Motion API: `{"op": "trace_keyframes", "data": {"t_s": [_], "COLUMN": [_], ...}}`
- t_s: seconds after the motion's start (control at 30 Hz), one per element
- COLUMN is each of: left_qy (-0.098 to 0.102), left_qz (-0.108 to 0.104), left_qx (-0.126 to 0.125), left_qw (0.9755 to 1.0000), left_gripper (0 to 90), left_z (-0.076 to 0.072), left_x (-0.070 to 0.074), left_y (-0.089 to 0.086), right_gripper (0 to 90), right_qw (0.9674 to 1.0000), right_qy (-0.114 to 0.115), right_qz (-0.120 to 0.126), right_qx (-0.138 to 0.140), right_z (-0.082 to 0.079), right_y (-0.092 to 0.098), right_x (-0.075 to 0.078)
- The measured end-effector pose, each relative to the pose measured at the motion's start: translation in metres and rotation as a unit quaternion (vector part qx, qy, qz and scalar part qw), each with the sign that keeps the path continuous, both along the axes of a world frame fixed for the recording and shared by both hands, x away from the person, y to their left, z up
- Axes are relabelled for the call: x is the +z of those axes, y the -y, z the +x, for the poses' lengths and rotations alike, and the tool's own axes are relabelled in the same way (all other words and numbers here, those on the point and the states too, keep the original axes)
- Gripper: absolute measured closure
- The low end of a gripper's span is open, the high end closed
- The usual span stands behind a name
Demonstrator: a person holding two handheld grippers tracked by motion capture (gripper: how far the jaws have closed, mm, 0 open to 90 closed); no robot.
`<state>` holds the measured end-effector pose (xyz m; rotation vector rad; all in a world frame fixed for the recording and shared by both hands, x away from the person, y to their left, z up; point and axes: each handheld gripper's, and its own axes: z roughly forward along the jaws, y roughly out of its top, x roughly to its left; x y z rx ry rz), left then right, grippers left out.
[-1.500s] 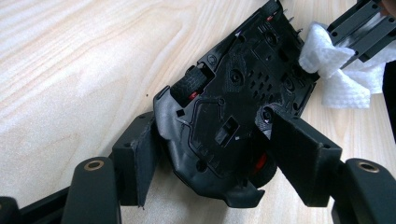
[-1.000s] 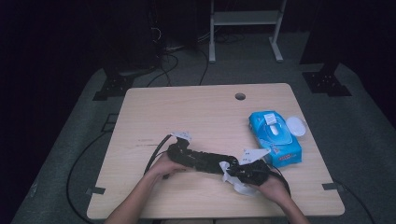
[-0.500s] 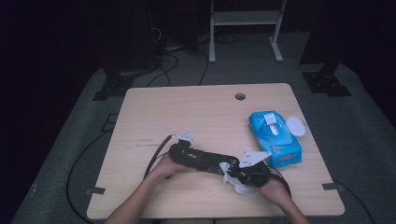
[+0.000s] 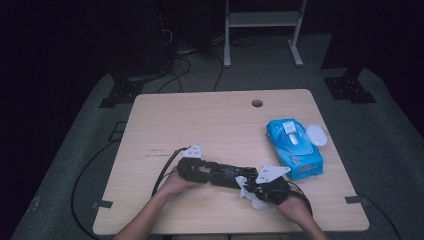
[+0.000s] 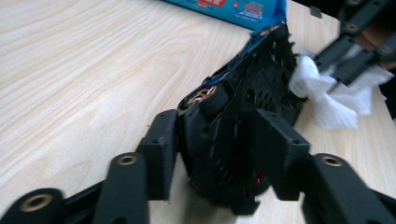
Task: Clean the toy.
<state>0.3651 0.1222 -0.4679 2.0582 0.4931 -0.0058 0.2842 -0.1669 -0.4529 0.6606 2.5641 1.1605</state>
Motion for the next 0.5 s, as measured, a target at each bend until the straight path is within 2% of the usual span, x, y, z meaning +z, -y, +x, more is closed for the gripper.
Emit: {"op": "trace_keyframes", "data": {"t_s": [0.27,0.3,0.37,0.43,0.5], "left_qy": [0.007,0.009,0.009,0.016,0.016], "left_qz": [0.005,0.01,0.011,0.025,0.024], "left_qx": [-0.02,-0.029,-0.03,-0.034,-0.036], "left_qw": [0.9998,0.9995,0.9994,0.999,0.9989], "left_gripper": [53.3,53.3,52.8,52.8,52.6], "left_z": [-0.004,-0.005,-0.005,-0.007,-0.007], "left_x": [0.001,0.0,0.0,-0.003,-0.004], "left_y": [0.001,0.001,0.002,0.005,0.006], "right_gripper": [83.9,83.9,83.8,83.7,83.6], "right_qw": [0.9999,0.9999,0.9999,0.9996,0.9991], "right_qy": [-0.007,-0.009,-0.011,-0.02,-0.03], "right_qz": [0.007,0.007,-0.006,-0.016,-0.028], "right_qx": [0.004,0.004,0.007,0.007,0.01], "right_z": [-0.004,-0.005,-0.005,-0.005,-0.004], "right_y": [0.001,0.0,-0.001,-0.002,-0.004], "right_x": [-0.004,-0.004,-0.007,-0.012,-0.016]}}
